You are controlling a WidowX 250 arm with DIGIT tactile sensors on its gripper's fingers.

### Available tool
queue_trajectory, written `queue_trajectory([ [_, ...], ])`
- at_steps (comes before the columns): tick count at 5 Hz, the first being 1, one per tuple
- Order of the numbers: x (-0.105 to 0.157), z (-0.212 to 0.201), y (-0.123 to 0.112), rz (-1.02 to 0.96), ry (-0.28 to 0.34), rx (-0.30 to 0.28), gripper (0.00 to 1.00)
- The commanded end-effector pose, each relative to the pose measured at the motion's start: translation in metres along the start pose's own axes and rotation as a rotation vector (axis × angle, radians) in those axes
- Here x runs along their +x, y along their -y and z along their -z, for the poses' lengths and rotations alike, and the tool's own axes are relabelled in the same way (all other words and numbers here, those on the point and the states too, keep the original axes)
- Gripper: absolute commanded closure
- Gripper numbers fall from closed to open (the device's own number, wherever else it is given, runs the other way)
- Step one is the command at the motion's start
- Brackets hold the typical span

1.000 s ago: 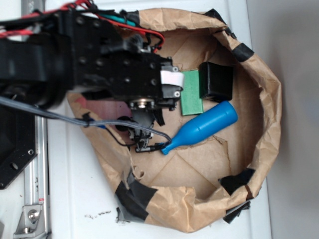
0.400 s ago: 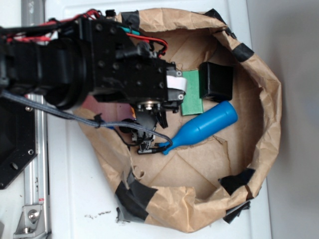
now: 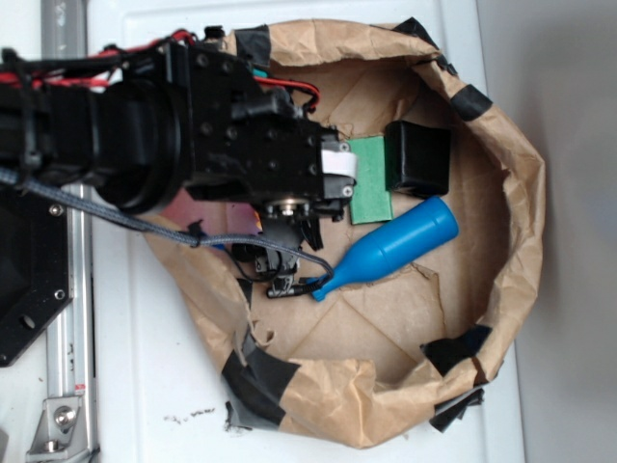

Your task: Grab the yellow duck.

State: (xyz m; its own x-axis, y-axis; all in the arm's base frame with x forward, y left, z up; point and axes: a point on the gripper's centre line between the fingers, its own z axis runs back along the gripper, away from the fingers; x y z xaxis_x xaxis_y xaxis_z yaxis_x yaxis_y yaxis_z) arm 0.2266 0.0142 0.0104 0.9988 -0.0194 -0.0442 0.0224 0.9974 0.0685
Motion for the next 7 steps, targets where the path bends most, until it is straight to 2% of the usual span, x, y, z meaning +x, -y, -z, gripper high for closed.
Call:
queue_trajectory([
  [1,-0.01,-0.013,-0.007,-0.011,0.062,0.012,1.0],
  [2,-0.002,-0.052,-0.014,-0.053,0.171,0.006,1.0],
  [3,0.017,-0.104,-0.014,-0.096,0.309,0.007,1.0],
  [4,0.03,-0.144,-0.014,-0.084,0.322,-0.088,1.0],
  [6,0.043,-0.139,0.007,-0.114,0.222,-0.118,1.0],
  [7,0.044,-0.135,0.009,-0.124,0.219,-0.103,1.0],
])
